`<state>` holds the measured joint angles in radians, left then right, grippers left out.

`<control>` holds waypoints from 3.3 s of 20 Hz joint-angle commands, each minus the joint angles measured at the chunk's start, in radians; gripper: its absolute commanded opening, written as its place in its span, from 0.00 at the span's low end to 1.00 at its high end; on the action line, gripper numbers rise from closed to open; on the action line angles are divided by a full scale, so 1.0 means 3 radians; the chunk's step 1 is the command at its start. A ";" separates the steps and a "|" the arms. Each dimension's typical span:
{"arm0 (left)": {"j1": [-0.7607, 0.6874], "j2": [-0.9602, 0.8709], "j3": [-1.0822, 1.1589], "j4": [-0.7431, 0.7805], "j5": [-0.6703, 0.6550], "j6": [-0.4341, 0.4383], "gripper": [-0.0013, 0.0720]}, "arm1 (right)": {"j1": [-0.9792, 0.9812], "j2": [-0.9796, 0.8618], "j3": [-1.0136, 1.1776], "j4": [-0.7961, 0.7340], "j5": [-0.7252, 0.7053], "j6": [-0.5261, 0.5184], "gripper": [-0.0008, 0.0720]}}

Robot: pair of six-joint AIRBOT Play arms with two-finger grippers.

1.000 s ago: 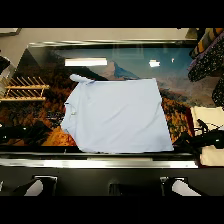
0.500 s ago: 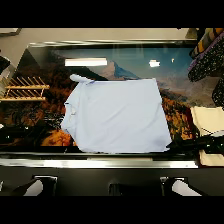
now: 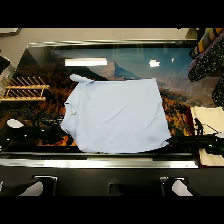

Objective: Fold the clothes and pants, and hang the long-sleeved shirts on hangers.

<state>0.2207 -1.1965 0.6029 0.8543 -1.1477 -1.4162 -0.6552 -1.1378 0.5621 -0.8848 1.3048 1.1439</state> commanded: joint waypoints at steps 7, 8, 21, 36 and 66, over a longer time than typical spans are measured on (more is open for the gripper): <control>-0.0577 -0.0509 -0.0013 -0.0404 0.0609 0.0011 0.54 | 0.0000 0.0375 -0.0001 0.0163 0.0135 0.0078 0.06; -0.0601 -0.0521 -0.0011 -0.0406 0.0608 0.0011 0.36 | 0.0000 0.0385 -0.0001 0.0223 0.0148 0.0075 0.06; -0.0078 -0.0103 0.2815 -0.0309 -0.0347 -0.0375 0.04 | 0.1387 0.0439 0.2293 0.0561 -0.0749 0.0380 0.05; 0.0322 0.1072 0.4692 0.1357 -0.0927 -0.1354 0.04 | 0.1382 0.1213 0.4555 -0.0958 -0.0582 0.1612 0.05; 0.0029 -0.2056 0.4562 0.1175 -0.1155 -0.0376 0.46 | 0.0998 -0.1954 0.3955 -0.0626 0.0640 0.0997 0.54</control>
<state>0.1619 -1.8954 1.9743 1.2175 -1.4178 -1.5589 -0.2687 -1.8107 1.7863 -1.0863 1.3350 1.5215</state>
